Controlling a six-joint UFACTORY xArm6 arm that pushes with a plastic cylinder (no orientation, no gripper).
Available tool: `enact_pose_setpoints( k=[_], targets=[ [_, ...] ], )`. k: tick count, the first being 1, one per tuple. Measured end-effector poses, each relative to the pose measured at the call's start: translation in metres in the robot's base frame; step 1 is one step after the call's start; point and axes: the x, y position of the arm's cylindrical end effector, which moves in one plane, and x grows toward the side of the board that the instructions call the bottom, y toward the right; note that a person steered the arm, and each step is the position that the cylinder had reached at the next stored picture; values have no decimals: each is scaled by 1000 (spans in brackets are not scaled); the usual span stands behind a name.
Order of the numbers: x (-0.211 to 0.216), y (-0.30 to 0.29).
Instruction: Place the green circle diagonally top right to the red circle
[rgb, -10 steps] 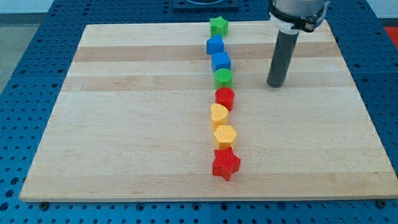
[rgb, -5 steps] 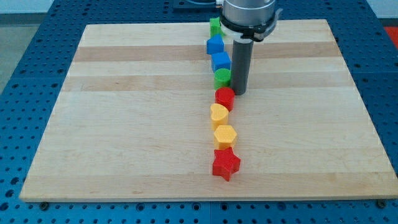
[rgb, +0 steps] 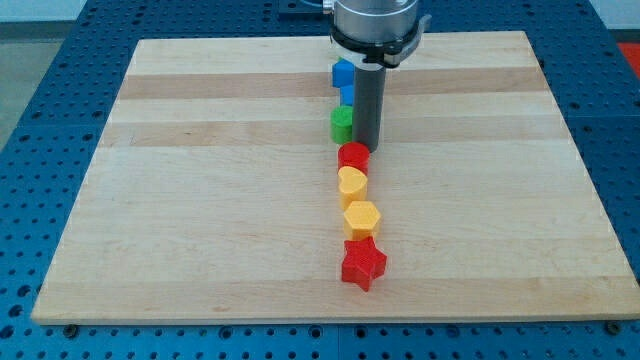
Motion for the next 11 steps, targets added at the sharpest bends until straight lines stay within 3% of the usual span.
enact_pose_setpoints(
  k=[6, 11],
  targets=[
    [2, -67],
    [-13, -42]
  ],
)
